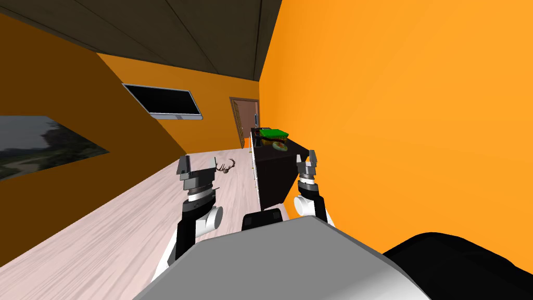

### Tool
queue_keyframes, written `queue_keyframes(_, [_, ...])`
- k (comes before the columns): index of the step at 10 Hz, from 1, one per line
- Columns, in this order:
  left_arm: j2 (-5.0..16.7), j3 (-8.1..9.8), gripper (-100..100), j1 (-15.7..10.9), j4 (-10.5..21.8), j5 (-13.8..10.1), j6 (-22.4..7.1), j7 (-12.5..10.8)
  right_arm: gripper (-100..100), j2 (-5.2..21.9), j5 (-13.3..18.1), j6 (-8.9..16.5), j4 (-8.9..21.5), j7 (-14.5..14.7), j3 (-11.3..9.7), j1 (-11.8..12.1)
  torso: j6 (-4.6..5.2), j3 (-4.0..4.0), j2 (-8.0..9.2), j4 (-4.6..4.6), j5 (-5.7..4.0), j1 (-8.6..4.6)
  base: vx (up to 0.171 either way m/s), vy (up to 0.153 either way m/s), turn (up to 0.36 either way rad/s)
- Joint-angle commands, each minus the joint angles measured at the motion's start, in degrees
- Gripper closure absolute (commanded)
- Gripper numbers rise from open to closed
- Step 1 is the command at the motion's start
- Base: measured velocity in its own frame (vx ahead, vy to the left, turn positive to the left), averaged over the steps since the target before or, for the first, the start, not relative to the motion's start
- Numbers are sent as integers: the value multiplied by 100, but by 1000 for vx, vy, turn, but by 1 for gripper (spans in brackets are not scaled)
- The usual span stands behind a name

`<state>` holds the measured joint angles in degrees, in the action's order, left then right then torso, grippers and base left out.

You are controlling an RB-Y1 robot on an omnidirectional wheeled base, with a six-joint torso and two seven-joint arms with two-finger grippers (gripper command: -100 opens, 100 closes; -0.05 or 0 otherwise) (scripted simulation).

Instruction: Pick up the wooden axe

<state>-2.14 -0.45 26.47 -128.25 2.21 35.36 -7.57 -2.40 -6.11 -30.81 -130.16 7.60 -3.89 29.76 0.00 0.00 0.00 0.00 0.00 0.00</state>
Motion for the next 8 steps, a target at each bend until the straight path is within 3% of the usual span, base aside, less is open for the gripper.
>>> queue_keyframes(1, [0,0,0,0,0,0,0,0,-100,286,46,14,25,-3,65,-9,0,0,0,0,0,0,-10,13,4])
queue_keyframes(3, [0,0,0,0,0,0,0,0,-100,516,92,29,49,-8,131,-18,0,3,5,1,1,5,-14,21,1])
queue_keyframes(7, [0,0,0,0,0,0,0,0,-100,1251,402,125,192,-47,565,-90,0,6,11,2,3,16,-28,45,7])
queue_keyframes(8, [-1,-1,0,-1,0,0,0,0,-100,1301,402,125,192,-47,565,-90,0,8,14,3,5,21,-26,41,-2])
